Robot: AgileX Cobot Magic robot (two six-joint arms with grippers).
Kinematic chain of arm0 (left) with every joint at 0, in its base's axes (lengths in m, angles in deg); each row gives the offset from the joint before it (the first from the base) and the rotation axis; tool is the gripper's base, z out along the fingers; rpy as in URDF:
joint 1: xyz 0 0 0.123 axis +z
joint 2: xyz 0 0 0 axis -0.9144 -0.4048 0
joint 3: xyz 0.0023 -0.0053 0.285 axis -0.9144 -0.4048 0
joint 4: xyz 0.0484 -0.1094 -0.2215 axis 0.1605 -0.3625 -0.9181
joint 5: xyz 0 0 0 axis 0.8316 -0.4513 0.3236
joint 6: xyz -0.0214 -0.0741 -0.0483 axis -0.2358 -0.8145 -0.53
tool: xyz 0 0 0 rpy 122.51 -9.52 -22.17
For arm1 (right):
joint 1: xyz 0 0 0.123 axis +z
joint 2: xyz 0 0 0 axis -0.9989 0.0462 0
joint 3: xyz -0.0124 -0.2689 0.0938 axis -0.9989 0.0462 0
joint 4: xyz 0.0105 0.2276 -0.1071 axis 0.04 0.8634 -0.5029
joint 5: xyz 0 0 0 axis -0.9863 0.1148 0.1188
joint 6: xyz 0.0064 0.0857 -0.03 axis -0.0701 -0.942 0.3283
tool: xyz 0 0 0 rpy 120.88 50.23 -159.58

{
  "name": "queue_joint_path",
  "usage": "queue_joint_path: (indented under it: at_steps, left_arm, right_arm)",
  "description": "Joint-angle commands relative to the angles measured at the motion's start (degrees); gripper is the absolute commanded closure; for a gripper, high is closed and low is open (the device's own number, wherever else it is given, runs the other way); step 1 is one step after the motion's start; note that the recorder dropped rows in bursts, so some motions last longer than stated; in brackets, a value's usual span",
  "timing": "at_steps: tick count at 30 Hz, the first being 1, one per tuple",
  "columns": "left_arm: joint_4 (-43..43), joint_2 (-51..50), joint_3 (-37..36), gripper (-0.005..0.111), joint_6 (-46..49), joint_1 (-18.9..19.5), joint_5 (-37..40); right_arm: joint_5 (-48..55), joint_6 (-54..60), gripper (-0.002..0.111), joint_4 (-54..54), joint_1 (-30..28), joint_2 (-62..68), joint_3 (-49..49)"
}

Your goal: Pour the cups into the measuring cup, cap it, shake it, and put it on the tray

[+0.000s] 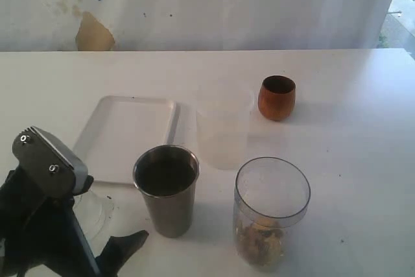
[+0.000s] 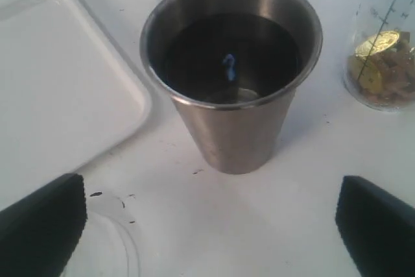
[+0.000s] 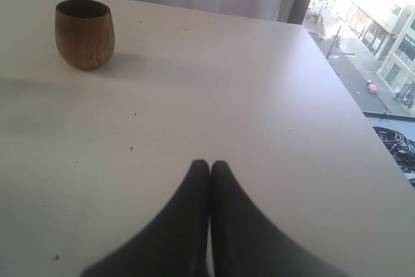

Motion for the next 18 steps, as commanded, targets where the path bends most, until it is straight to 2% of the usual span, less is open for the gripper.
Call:
queue_joint_path:
  at_steps: [1,10,14,18]
  left_arm:
    - [0.32,-3.13,0.66,0.002,1.75,-0.05,0.71]
    - [0.32,-12.71,4.60,0.002,3.09,-0.05,2.92]
    - [0.32,-13.12,4.70,0.002,3.49,-0.05,2.50]
    - [0.32,-9.61,4.70,0.002,4.72,-0.05,6.35]
  right_arm:
    - [0.02,-0.03,0.108,-0.24,-0.23,-0.30,0.06]
    - [0.02,-0.03,0.108,-0.24,-0.23,-0.30,0.06]
    - [0.02,-0.03,0.108,-0.24,-0.23,-0.30,0.06]
    - [0.02,-0.03,0.108,-0.24,-0.23,-0.30,0.06]
